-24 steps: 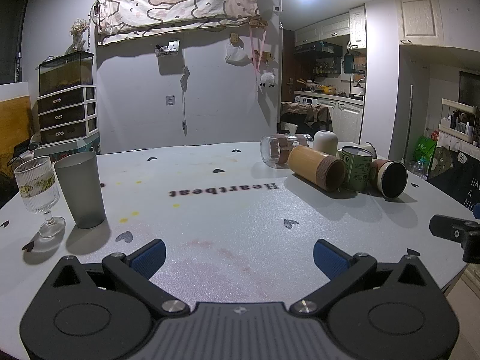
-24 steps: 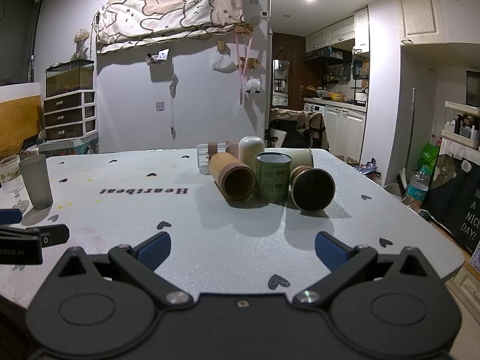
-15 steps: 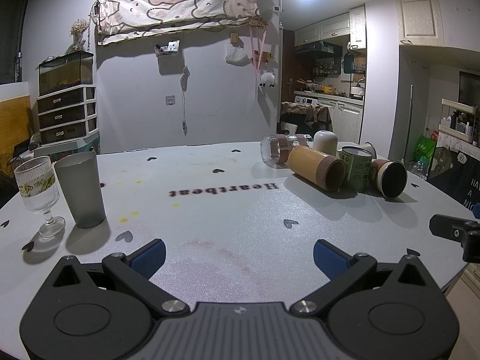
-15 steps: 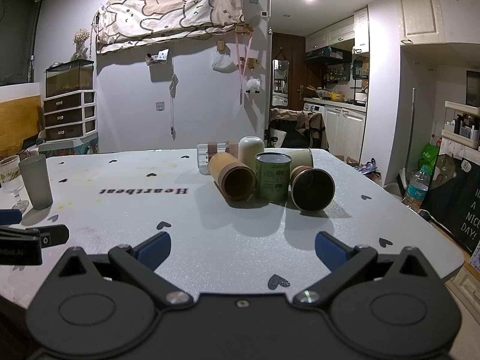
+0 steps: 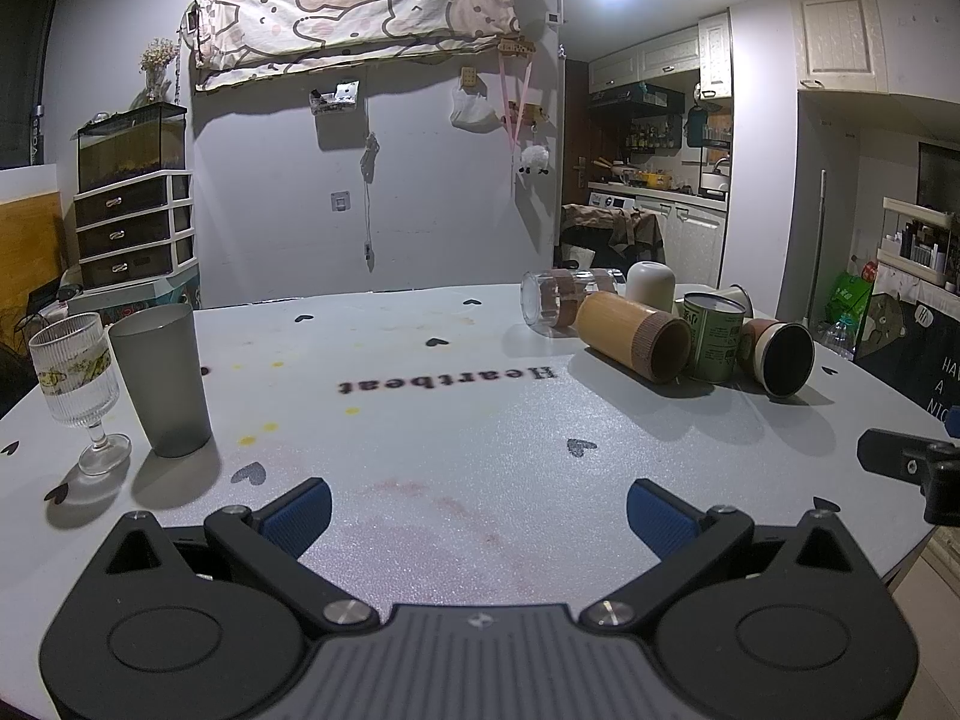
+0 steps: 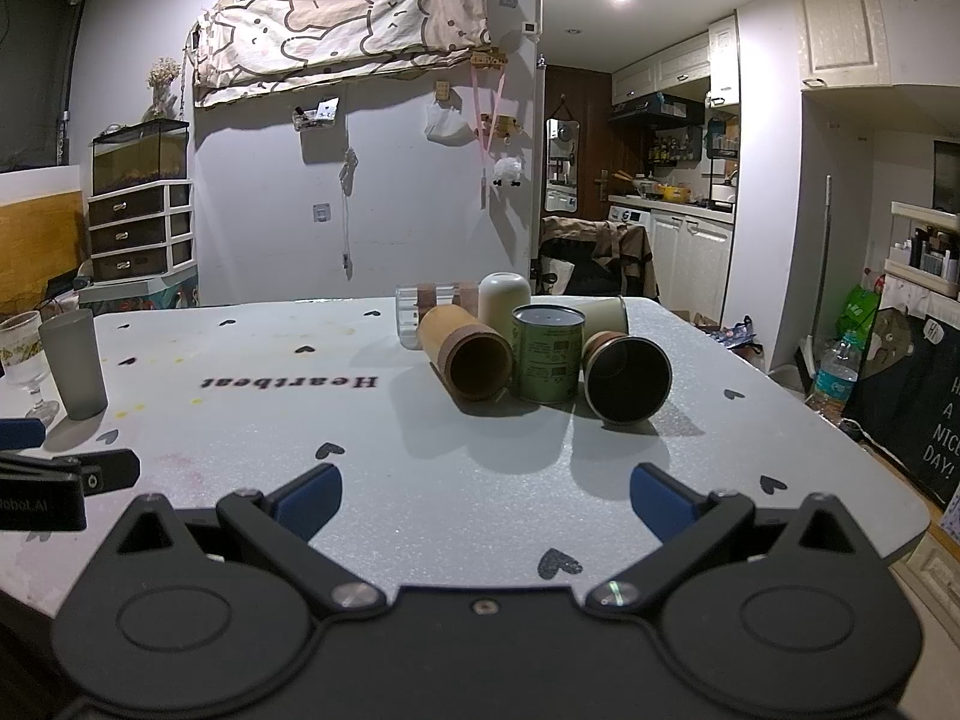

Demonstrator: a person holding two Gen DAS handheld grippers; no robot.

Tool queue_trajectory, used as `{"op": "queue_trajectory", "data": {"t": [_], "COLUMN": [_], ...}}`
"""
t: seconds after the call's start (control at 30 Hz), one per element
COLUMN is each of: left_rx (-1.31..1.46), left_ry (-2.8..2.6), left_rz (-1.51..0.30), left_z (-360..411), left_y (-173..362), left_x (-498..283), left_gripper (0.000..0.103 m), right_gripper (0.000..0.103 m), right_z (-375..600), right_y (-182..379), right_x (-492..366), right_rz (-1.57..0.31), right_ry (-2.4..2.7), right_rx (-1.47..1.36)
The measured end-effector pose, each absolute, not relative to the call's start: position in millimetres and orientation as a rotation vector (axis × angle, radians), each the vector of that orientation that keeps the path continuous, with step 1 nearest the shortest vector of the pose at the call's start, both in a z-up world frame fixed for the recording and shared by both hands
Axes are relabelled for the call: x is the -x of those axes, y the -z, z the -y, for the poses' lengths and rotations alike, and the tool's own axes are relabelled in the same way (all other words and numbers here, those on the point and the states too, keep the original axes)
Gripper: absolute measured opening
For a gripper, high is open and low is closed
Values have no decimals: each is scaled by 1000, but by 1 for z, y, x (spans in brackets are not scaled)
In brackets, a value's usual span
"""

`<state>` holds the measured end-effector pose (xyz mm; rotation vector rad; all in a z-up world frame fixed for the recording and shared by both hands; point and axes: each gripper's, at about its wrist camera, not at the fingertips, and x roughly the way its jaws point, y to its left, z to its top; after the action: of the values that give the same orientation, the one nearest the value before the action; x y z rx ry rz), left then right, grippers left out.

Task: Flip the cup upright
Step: 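Move the right tool toward the lying white cup with brown sleeve, then close the right tool on the rim of the lying brown-sleeved cup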

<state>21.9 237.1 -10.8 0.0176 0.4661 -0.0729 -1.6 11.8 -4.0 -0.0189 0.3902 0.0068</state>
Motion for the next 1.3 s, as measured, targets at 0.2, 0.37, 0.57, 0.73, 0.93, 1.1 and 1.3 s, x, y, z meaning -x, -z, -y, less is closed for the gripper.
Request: {"op": "queue_trajectory", "data": {"t": [0.2, 0.37, 0.57, 0.73, 0.93, 1.1, 1.3], "left_rx": [-18, -18, -20, -16, -25, -20, -11], "left_ry": [73, 72, 68, 63, 43, 43, 59], "left_rz": [-465, -465, -454, -450, -461, -479, -493], "left_z": [-237, -237, -235, -242, -248, -253, -258], "left_y": [11, 11, 13, 10, 11, 15, 19], "left_x": [-22, -21, -19, -14, -12, -12, -11], "left_gripper": [103, 103, 103, 103, 103, 103, 103], "right_gripper": [103, 103, 103, 103, 103, 103, 103], "right_z": [-11, -11, -8, 9, 43, 70, 102], "right_y": [4, 4, 2, -5, -10, -4, 21], "right_x": [1, 1, -5, -26, -83, -147, -216], "right_rz": [-390, -390, -380, -341, -287, -287, -393], "right_ry": [-8, -8, -13, -14, 28, 94, 135], "right_rx": [18, 18, 11, -39, -77, -46, -64]}}
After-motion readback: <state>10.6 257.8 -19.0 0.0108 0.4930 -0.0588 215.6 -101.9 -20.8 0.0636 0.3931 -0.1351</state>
